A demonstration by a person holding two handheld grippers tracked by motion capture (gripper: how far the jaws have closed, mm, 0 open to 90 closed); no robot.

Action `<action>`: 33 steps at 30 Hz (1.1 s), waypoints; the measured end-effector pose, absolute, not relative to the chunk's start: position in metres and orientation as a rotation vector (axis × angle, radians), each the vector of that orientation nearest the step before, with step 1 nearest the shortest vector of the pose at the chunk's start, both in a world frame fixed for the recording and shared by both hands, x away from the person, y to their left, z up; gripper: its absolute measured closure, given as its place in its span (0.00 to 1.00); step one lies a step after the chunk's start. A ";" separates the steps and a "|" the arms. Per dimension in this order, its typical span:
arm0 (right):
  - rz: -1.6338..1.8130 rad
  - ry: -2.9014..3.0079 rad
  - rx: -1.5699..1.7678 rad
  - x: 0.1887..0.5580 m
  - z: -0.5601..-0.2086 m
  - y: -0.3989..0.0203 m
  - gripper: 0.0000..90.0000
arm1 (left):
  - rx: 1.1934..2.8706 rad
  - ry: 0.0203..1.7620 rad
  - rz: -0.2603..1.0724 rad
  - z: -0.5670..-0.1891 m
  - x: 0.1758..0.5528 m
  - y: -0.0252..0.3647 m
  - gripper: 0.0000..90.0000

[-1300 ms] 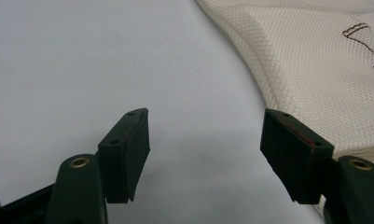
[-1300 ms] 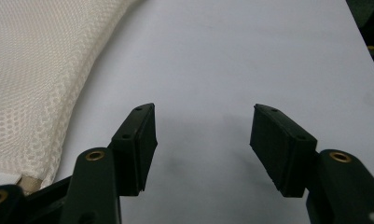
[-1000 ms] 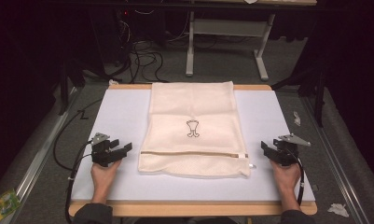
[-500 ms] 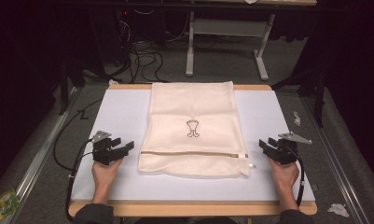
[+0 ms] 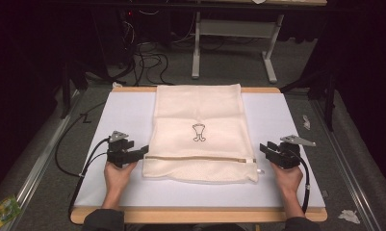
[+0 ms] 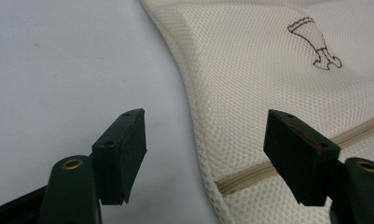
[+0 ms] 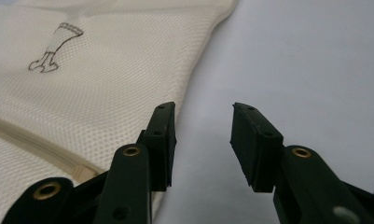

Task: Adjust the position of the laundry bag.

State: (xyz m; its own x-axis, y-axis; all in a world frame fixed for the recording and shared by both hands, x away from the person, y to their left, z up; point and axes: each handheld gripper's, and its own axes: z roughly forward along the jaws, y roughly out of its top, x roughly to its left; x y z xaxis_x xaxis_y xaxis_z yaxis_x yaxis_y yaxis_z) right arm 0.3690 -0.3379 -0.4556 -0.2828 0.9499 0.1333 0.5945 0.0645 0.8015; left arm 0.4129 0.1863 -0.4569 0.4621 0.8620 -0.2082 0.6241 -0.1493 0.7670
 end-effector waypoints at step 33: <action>0.952 2.127 1.549 0.398 -0.470 -0.298 0.90 | 1.991 1.298 0.292 -0.473 0.430 0.155 0.81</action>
